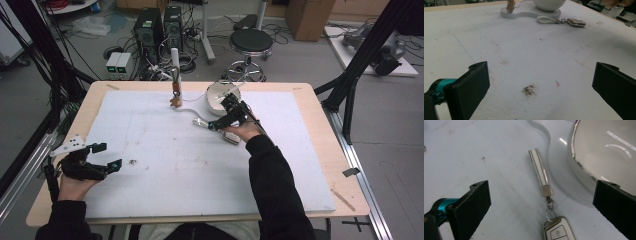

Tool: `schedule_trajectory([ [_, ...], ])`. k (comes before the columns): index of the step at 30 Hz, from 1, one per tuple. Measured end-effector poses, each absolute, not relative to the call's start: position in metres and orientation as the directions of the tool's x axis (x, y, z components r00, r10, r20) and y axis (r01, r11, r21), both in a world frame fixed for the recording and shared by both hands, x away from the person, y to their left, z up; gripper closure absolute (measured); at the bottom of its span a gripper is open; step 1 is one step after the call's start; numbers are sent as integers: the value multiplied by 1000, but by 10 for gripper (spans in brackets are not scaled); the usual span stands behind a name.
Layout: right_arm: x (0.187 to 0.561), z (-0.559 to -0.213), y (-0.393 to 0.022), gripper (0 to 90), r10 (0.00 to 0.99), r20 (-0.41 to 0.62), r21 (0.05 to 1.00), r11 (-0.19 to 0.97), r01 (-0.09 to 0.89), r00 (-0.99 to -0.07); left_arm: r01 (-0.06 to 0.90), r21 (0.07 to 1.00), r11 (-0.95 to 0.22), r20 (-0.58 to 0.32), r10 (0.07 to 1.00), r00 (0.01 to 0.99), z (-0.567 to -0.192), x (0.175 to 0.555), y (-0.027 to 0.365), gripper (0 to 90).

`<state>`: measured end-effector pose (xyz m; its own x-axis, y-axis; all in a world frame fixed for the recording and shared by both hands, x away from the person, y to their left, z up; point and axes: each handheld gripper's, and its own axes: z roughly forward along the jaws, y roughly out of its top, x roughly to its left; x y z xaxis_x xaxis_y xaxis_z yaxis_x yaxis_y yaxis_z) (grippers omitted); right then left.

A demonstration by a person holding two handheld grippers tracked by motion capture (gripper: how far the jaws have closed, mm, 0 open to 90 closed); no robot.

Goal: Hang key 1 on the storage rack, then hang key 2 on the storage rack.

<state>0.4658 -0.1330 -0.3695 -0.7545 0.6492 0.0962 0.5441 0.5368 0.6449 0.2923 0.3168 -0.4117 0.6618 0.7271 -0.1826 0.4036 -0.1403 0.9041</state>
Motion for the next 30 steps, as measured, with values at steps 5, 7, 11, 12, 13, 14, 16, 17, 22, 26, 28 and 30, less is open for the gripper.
schedule_trajectory([
  [5, 463, -385, -123, 5, 628, 91, 615, 575, 540, -773, 405, 904, -140, -183, 727, 662, -412, 293, 317, 17],
  [7, 463, -389, -117, 5, 616, 81, 604, 595, 530, -784, 405, 903, -141, -184, 726, 662, -412, 293, 317, 17],
  [11, 466, -398, -108, 8, 608, 79, 593, 609, 527, -790, 405, 904, -139, -185, 726, 663, -412, 294, 317, 17],
  [12, 467, -401, -107, 8, 606, 80, 590, 611, 527, -792, 404, 904, -138, -185, 726, 663, -412, 294, 317, 17],
  [13, 468, -403, -106, 8, 609, 76, 583, 616, 531, -790, 404, 904, -139, -185, 725, 663, -413, 294, 317, 17],
  [14, 469, -405, -105, 9, 607, 76, 575, 621, 532, -791, 405, 904, -140, -185, 725, 663, -413, 294, 317, 17],
  [16, 470, -410, -102, 20, 606, 70, 567, 629, 532, -792, 405, 903, -140, -185, 725, 663, -413, 294, 318, 17],
  [17, 471, -412, -101, 21, 606, 68, 562, 633, 532, -793, 405, 903, -140, -185, 725, 663, -413, 294, 318, 17],
  [22, 476, -420, -97, 39, 603, 64, 556, 641, 530, -795, 406, 903, -140, -186, 724, 664, -413, 295, 318, 17],
  [26, 480, -426, -93, 40, 605, 60, 546, 646, 533, -794, 406, 903, -138, -187, 725, 663, -413, 295, 318, 17],
  [28, 481, -426, -91, 45, 597, 51, 542, 657, 525, -800, 406, 903, -138, -188, 724, 663, -413, 295, 318, 17],
  [30, 481, -426, -88, 47, 591, 43, 536, 667, 518, -805, 406, 903, -138, -188, 724, 664, -413, 295, 318, 17],
])
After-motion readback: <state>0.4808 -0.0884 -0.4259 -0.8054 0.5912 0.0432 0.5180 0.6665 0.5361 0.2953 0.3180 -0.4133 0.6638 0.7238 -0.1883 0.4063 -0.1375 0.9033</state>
